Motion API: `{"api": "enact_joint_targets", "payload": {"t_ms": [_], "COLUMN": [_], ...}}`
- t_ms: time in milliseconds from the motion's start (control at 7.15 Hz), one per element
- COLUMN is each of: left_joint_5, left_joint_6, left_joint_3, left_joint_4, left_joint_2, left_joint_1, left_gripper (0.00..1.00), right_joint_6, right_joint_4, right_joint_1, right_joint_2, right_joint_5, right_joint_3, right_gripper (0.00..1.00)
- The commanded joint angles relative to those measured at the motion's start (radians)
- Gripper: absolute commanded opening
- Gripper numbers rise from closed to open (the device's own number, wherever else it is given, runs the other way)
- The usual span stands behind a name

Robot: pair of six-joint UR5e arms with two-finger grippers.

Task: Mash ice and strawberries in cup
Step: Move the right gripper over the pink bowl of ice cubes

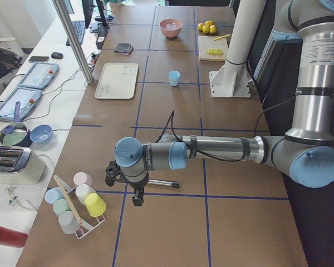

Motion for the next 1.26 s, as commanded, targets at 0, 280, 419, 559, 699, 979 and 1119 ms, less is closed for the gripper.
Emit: {"api": "enact_joint_targets", "payload": {"t_ms": [0, 280, 419, 559, 699, 979, 1119], "left_joint_5": [0.000, 0.000, 0.000, 0.000, 0.000, 0.000, 0.002], "left_joint_6": [-0.001, -0.004, -0.004, -0.002, -0.002, -0.004, -0.007], "left_joint_3": [-0.009, -0.016, -0.016, -0.018, -0.024, -0.032, -0.045], "left_joint_4": [0.000, 0.000, 0.000, 0.000, 0.000, 0.000, 0.000], "left_joint_2": [0.004, 0.004, 0.004, 0.004, 0.004, 0.010, 0.019], "left_joint_1": [0.000, 0.000, 0.000, 0.000, 0.000, 0.000, 0.000], "left_gripper": [1.00, 1.00, 1.00, 1.00, 1.00, 1.00, 1.00], "right_joint_6": [0.092, 0.196, 0.196, 0.193, 0.164, 0.117, 0.110], "right_joint_4": [-0.001, -0.001, -0.001, 0.025, 0.087, 0.096, 0.097], "right_joint_1": [-0.092, -0.173, -0.219, -0.256, -0.265, -0.287, -0.301], "right_joint_2": [-0.007, -0.013, -0.021, -0.048, -0.085, -0.119, -0.119], "right_joint_5": [-0.042, -0.050, -0.087, -0.108, -0.108, -0.108, -0.108], "right_joint_3": [0.102, 0.168, 0.187, 0.203, 0.204, 0.199, 0.173], "right_gripper": [0.99, 0.99, 0.98, 0.94, 0.91, 0.84, 0.81]}}
